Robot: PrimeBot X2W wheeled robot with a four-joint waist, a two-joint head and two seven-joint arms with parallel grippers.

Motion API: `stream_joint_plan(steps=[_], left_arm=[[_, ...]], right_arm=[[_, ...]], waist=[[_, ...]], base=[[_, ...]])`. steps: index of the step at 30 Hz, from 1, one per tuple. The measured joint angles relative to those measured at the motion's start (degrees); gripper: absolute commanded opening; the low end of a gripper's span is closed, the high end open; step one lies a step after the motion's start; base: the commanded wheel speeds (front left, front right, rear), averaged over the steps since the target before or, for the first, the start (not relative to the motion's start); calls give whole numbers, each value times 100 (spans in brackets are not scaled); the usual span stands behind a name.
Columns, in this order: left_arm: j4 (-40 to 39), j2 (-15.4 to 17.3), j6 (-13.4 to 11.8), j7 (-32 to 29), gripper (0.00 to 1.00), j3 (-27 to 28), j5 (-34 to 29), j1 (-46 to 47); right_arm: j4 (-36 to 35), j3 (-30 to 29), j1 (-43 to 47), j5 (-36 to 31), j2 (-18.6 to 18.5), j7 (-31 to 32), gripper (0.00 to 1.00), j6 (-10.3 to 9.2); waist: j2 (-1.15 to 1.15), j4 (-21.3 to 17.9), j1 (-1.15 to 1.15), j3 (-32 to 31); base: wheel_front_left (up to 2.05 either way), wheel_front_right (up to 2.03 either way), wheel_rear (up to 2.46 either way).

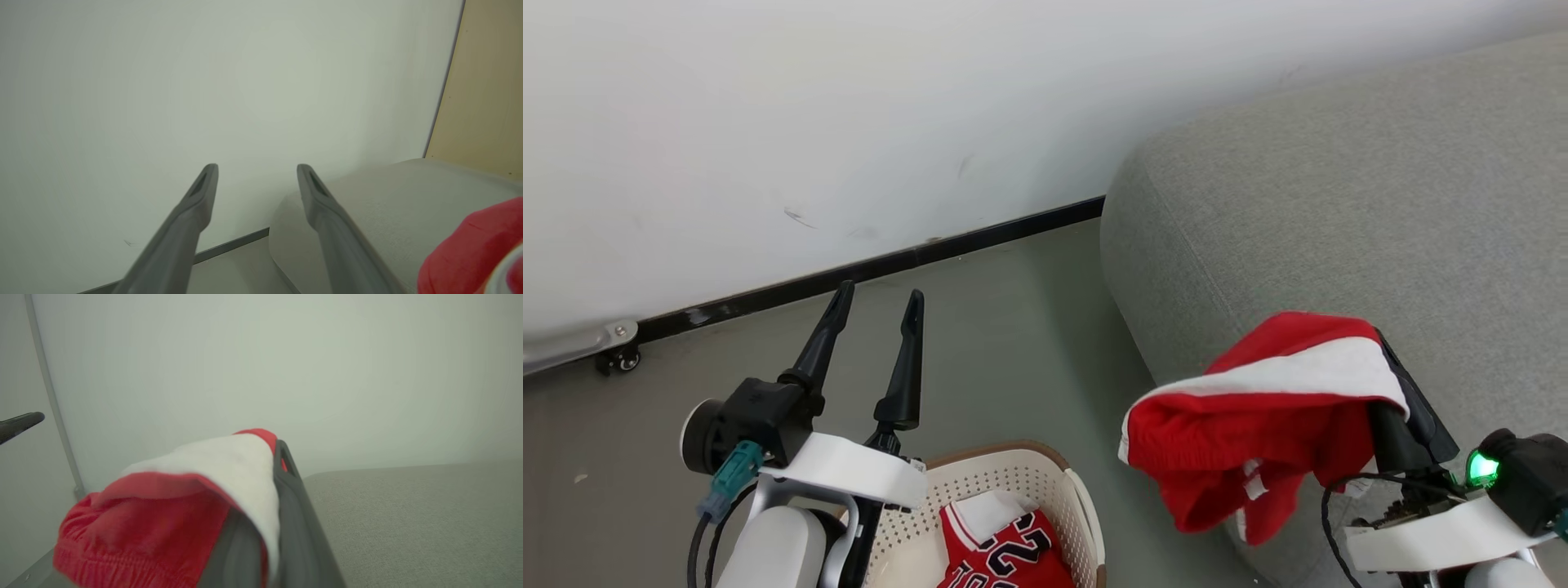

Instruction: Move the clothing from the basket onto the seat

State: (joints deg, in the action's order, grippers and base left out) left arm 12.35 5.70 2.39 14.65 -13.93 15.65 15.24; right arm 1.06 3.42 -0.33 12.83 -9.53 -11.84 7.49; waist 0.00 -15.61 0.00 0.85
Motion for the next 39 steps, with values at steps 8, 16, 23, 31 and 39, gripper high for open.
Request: stream_joint_plan(steps=[8,16,23,31,39], left_arm=[[-26,-68,20,0,100,1,-9,-85],[-113,-80,19,0,100,124,-27,-217],[-268,-76,-7,0,100,267,-108,-369],[-646,-60,-140,0,100,412,-266,-480],[-980,-9,-215,0,100,564,-337,-676]], right_arm=[[-224,-114,332,-145,151,126,0,0],[-367,-140,439,-328,194,235,0,0],[-480,-79,469,-387,181,352,0,0],[-519,-401,-376,156,118,480,0,0],[-378,-839,-1499,517,-154,809,0,0]], waist=[[0,-344,0,-69],[0,-681,0,-109],[0,-904,0,-94],[0,-907,0,91],[0,-802,0,294]], base=[[0,0,0],[0,0,0],[0,0,0],[0,0,0],[0,0,0]])
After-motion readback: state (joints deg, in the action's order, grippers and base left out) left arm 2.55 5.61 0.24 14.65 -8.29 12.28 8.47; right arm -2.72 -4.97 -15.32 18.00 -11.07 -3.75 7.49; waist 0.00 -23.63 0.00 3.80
